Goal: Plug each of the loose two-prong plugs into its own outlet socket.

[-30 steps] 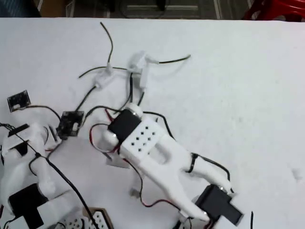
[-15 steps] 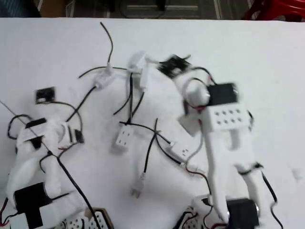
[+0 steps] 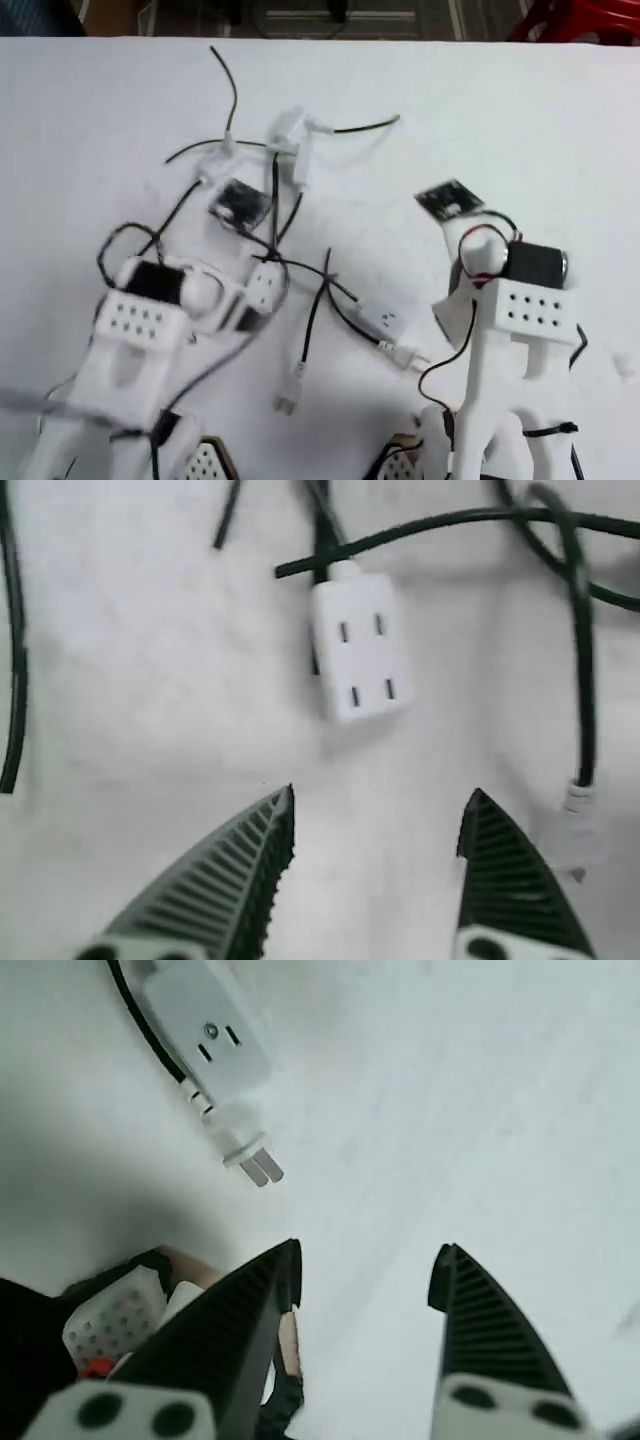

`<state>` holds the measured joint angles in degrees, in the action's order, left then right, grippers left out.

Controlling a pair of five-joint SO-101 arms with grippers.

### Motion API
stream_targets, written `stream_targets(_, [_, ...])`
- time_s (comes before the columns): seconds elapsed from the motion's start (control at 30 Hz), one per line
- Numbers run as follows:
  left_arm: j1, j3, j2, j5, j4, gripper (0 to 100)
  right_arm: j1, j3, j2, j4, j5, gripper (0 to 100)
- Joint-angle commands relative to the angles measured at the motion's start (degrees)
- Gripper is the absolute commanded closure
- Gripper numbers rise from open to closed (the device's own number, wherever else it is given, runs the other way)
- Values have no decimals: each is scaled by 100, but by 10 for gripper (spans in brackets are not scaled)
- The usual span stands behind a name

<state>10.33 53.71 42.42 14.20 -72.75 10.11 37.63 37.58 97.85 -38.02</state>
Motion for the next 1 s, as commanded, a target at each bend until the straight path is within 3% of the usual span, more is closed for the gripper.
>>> stream_targets(0.0, [945, 158, 681, -273, -273, 729, 382, 290, 145, -145, -53, 783])
stream_targets(0.23, [2132, 510, 224, -527, 448, 729, 848, 826, 101, -716, -53, 783])
stream_targets(0.37, [2642, 501, -787, -1196, 958, 735, 980, 844, 127, -734, -53, 783])
stream_targets(0.53, [3213, 44, -2413, -1679, 1187, 829, 1033, 844, 119, -752, -53, 783])
stream_targets(0.8, [3204, -835, -4418, -2163, 1178, 838, 1033, 844, 110, -752, -53, 783])
stream_targets(0.97, [2844, -967, -4479, -2171, 1090, 857, 1033, 844, 119, -752, -53, 783])
